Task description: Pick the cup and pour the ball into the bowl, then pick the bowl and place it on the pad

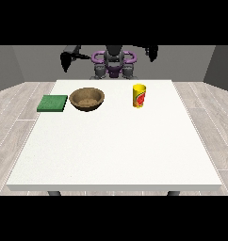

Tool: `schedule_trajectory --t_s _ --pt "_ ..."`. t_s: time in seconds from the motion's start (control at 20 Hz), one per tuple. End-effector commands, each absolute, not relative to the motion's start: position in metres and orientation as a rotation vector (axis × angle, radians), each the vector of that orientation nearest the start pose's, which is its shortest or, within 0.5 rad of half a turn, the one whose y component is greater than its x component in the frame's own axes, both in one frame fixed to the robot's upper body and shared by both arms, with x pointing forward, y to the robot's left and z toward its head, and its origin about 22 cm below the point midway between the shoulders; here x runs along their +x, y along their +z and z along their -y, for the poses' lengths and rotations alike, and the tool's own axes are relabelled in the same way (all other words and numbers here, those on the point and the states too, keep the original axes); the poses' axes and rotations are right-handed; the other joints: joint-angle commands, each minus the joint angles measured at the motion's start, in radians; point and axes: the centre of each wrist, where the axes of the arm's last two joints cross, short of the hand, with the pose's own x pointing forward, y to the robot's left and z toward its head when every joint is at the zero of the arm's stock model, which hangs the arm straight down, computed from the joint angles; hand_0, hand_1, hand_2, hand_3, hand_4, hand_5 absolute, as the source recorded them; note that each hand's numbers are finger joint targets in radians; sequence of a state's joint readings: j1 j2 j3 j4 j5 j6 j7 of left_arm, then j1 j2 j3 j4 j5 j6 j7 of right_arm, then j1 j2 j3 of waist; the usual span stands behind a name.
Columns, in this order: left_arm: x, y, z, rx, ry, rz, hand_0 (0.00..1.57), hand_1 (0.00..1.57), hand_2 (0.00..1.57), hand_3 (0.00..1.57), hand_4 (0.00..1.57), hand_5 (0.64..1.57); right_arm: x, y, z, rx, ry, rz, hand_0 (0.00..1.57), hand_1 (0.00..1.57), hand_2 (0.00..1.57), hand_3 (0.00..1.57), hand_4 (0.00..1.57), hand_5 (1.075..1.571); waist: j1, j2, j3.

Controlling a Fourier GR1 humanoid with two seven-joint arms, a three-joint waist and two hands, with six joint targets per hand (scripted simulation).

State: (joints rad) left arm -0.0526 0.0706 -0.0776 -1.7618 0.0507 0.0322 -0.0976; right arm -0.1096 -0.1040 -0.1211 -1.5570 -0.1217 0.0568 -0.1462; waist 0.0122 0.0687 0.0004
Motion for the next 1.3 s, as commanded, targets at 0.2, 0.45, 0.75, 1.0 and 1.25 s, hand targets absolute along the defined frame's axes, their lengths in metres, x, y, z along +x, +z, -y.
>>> schedule_trajectory --t_s 0.2,0.45,0.75,1.0,1.25 --pt "0.298 0.056 -0.25 0.091 -0.074 1.999 0.0 0.0 0.0 0.0 0.0 1.252 0.297 0.047 0.287 0.015 0.031 1.929 0.0 0.0 0.0 0.0 0.0 1.561 -0.057 0.154 -0.0007" --pt "0.32 0.042 -0.268 0.1 -0.104 1.98 0.0 0.0 0.0 0.0 0.0 1.245 0.309 0.042 0.296 -0.007 0.015 1.932 0.0 0.0 0.0 0.0 0.0 1.561 -0.053 0.143 -0.0006" --pt "0.313 -0.009 -0.219 0.114 -0.081 1.994 0.0 0.0 0.0 0.0 0.0 1.246 0.308 0.018 0.311 0.015 -0.007 1.909 0.0 0.0 0.0 0.0 0.0 1.563 -0.056 0.142 -0.0004" --pt "0.333 -0.015 -0.232 0.141 -0.043 1.983 0.0 0.0 0.0 0.0 0.0 1.278 0.303 0.018 0.348 0.045 0.014 1.929 0.0 0.0 0.0 0.0 0.0 1.562 -0.1 0.157 -0.0004" --pt "0.329 -0.042 -0.227 0.126 -0.059 1.918 0.0 0.0 0.0 0.0 0.0 1.262 0.308 0.019 0.358 0.037 -0.014 1.866 0.0 0.0 0.0 0.0 0.0 1.559 -0.076 0.117 -0.0005"
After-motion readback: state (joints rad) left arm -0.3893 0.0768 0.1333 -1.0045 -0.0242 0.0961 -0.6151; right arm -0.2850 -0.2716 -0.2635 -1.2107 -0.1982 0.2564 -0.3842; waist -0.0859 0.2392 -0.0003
